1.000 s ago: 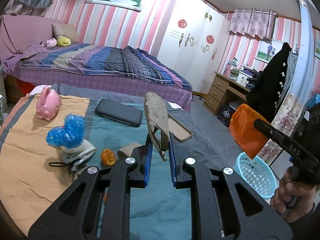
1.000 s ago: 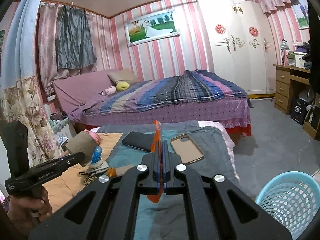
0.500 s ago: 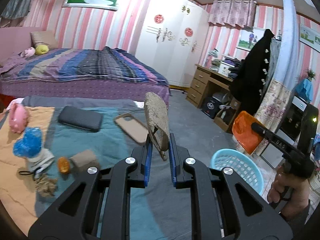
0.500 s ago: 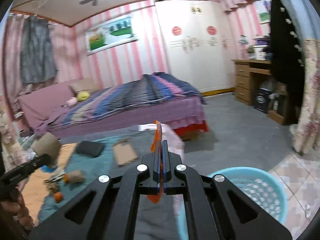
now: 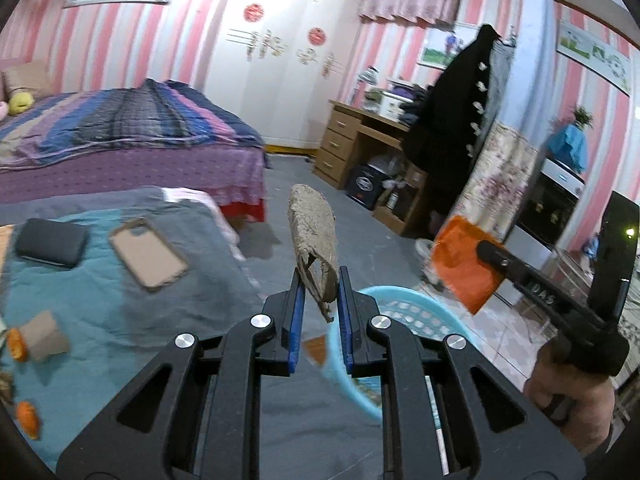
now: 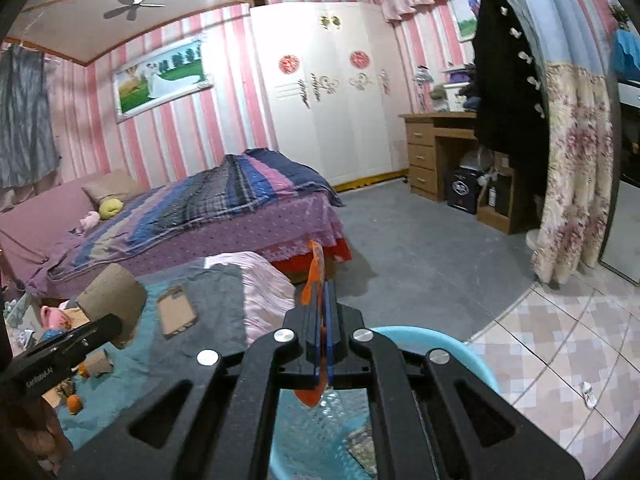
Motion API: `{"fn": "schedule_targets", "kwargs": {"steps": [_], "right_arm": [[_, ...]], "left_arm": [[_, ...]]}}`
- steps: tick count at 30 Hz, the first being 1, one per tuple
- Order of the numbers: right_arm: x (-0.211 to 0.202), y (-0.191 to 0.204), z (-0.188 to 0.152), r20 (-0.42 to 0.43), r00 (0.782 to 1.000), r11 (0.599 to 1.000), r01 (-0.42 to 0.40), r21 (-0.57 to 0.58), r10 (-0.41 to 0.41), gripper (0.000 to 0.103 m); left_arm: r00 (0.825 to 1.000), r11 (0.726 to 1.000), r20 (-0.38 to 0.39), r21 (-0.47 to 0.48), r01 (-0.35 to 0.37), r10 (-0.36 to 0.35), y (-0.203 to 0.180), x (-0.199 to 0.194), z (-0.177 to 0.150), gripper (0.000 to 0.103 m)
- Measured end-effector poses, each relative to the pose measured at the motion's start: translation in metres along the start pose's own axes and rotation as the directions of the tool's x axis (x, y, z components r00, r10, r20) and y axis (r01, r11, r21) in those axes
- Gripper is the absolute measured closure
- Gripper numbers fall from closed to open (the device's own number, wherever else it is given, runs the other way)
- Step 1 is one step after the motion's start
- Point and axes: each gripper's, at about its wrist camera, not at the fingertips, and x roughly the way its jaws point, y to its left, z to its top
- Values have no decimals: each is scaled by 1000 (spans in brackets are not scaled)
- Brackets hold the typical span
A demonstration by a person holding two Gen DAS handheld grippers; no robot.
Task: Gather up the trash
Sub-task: 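Carry the grey cloth and orange bag in both grippers to the wastebasket, then open the right gripper over the wastebasket while the left gripper releases the grey cloth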
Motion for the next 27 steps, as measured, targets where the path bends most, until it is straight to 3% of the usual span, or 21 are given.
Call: {"fn": "schedule_targets", "kwargs": {"steps": [6, 7, 10, 16, 17, 18, 20, 27], "right_arm": [[11, -28, -5, -36, 996, 994, 83, 73, -80, 100], [13, -33, -6, -41, 996, 993, 86, 83, -83, 95], [12, -42, -6, -25, 997, 990, 78, 117, -76, 39], [5, -50, -7, 18, 994, 984, 100, 149, -104, 39], [4, -53, -7, 26, 994, 981, 105, 162, -110, 39], [-1, -55, -6, 39, 992, 978, 110, 178, -118, 39], [-3, -58, -6, 49, 992, 976, 109, 187, -120, 39], [-5, -54, -6, 80, 993, 975, 68, 214, -87, 39]], "left_arm": [[994, 996, -74, 44, 80, -77, -36, 39, -8, 88], [993, 995, -86, 48, 90, -85, -39, 44, -10, 88], [987, 991, -121, 65, 115, -107, -50, 58, -19, 87], [969, 986, -204, 59, 157, -142, -60, 87, -33, 81], [965, 985, -217, 59, 161, -145, -60, 90, -34, 72], [963, 985, -231, 66, 160, -141, -62, 94, -36, 52], [964, 986, -235, 77, 149, -127, -64, 97, -39, 40], [975, 995, -206, 45, 91, -80, -43, 79, -34, 39]]}}
